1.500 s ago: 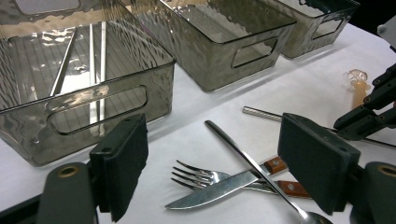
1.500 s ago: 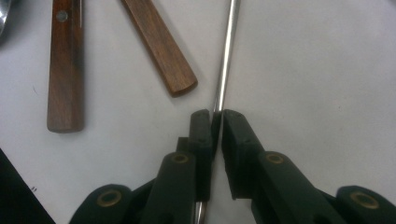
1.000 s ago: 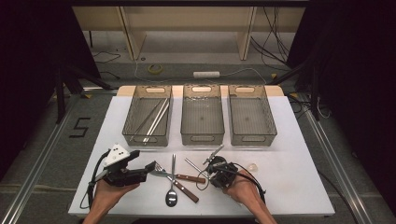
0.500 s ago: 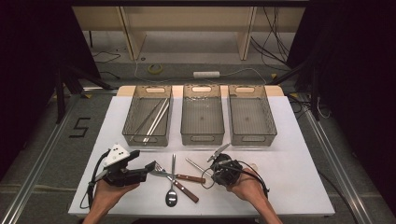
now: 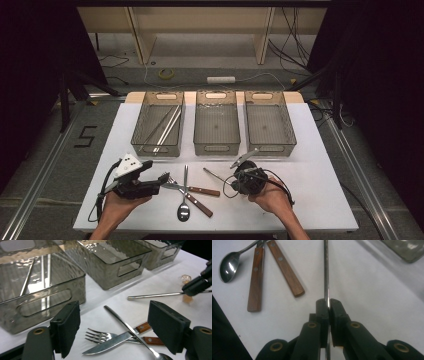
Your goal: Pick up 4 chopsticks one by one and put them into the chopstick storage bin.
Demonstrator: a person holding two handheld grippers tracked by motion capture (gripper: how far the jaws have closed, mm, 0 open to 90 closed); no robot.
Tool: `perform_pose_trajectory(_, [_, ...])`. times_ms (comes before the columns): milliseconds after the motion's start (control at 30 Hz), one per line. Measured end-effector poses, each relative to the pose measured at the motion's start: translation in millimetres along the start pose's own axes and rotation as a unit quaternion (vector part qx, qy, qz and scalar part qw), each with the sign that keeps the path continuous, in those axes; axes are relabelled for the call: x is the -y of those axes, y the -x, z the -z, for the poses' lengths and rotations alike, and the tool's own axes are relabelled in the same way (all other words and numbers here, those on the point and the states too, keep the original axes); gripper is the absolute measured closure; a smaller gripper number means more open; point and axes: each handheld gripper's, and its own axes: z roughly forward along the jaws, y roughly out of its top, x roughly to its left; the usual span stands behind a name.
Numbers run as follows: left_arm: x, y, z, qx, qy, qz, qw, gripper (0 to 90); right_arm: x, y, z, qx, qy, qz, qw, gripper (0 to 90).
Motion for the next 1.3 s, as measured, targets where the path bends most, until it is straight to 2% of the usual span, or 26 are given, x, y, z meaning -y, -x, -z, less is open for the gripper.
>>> perform_pose_trajectory(167, [-7.4, 14.4, -14.7, 0.037, -0.028, -0.033, 0.9984, 25.9, 0.1, 2.1, 7.3, -0.004, 0.012, 0.001, 0.9999, 87.0])
perform_pose_trajectory(267, [-14.5, 26.6, -32.1, 0.058, -0.056, -0.067, 0.9945, 25.9, -0.7, 1.9, 10.1, -0.008, 0.015, 0.003, 0.9998, 87.0])
perform_pose_trajectory(300, [-17.1, 30.6, -38.7, 0.059, -0.061, -0.081, 0.993, 26.0, -0.9, 1.5, 11.2, -0.012, 0.014, 0.004, 0.9998, 87.0])
perform_pose_trajectory(367, [-22.8, 37.6, -51.6, 0.072, -0.078, -0.108, 0.9885, 26.6, -1.2, 0.6, 13.9, -0.014, 0.02, 0.003, 0.9997, 87.0])
perform_pose_trajectory(433, [-27.9, 46.2, -64.6, 0.08, -0.093, -0.142, 0.9823, 26.9, -2.0, -0.1, 17.3, -0.02, 0.026, 0.005, 0.9994, 87.0])
perform_pose_trajectory(467, [-29.5, 48.7, -68.0, 0.083, -0.097, -0.152, 0.9801, 27.3, -2.7, -1.2, 19.8, -0.022, 0.028, 0.008, 0.9993, 87.0])
perform_pose_trajectory(500, [-31.1, 52.3, -72.1, 0.09, -0.103, -0.163, 0.9771, 27.5, -2.8, -1.6, 21.1, -0.022, 0.031, 0.012, 0.9992, 87.0])
perform_pose_trajectory(533, [-32.7, 55.4, -75.5, 0.097, -0.113, -0.178, 0.9727, 27.7, -3.2, -2.5, 23.0, -0.026, 0.034, 0.014, 0.999, 87.0])
perform_pose_trajectory(567, [-33.3, 58.8, -78.8, 0.104, -0.119, -0.184, 0.97, 27.8, -3.5, -3.6, 24.8, -0.027, 0.038, 0.015, 0.9988, 87.0])
perform_pose_trajectory(600, [-34.1, 60.5, -81.4, 0.105, -0.125, -0.199, 0.9664, 27.7, -4.0, -4.6, 26.6, -0.029, 0.041, 0.017, 0.9986, 87.0])
perform_pose_trajectory(767, [-32.5, 66.2, -90.0, 0.11, -0.134, -0.228, 0.9582, 28.0, -6.4, -13.4, 34.3, -0.033, 0.045, 0.038, 0.9977, 87.0])
perform_pose_trajectory(800, [-32.3, 66.9, -90.3, 0.111, -0.135, -0.23, 0.9575, 28.3, -7.5, -16.1, 36.2, -0.037, 0.046, 0.043, 0.9973, 87.0])
perform_pose_trajectory(867, [-32.0, 67.9, -90.2, 0.115, -0.138, -0.24, 0.954, 29.0, -9.1, -20.1, 37.8, -0.038, 0.047, 0.051, 0.9968, 87.0])
perform_pose_trajectory(900, [-31.8, 68.6, -90.1, 0.115, -0.139, -0.242, 0.9534, 29.5, -9.8, -22.6, 38.9, -0.041, 0.05, 0.058, 0.9962, 86.9])
perform_pose_trajectory(933, [-31.4, 69.0, -89.8, 0.116, -0.142, -0.249, 0.9511, 29.5, -10.2, -23.8, 39.6, -0.043, 0.05, 0.063, 0.9958, 87.0])
perform_pose_trajectory(1067, [-30.0, 70.7, -88.1, 0.118, -0.151, -0.259, 0.9467, 29.9, -12.0, -30.6, 42.8, -0.051, 0.051, 0.081, 0.9941, 86.9])
perform_pose_trajectory(1133, [-29.3, 72.4, -86.9, 0.123, -0.157, -0.268, 0.9427, 31.2, -12.6, -33.0, 44.4, -0.054, 0.053, 0.084, 0.9936, 86.9])
perform_pose_trajectory(1167, [-29.0, 73.9, -85.9, 0.127, -0.159, -0.274, 0.9399, 31.9, -12.7, -34.2, 45.1, -0.059, 0.053, 0.085, 0.9932, 86.9])
perform_pose_trajectory(1267, [-28.6, 77.1, -84.0, 0.132, -0.166, -0.287, 0.9342, 34.3, -13.3, -36.7, 46.4, -0.062, 0.054, 0.092, 0.9924, 86.9])
perform_pose_trajectory(1300, [-28.4, 77.8, -83.3, 0.134, -0.167, -0.289, 0.933, 34.9, -13.4, -37.2, 46.8, -0.063, 0.055, 0.095, 0.9919, 86.9])
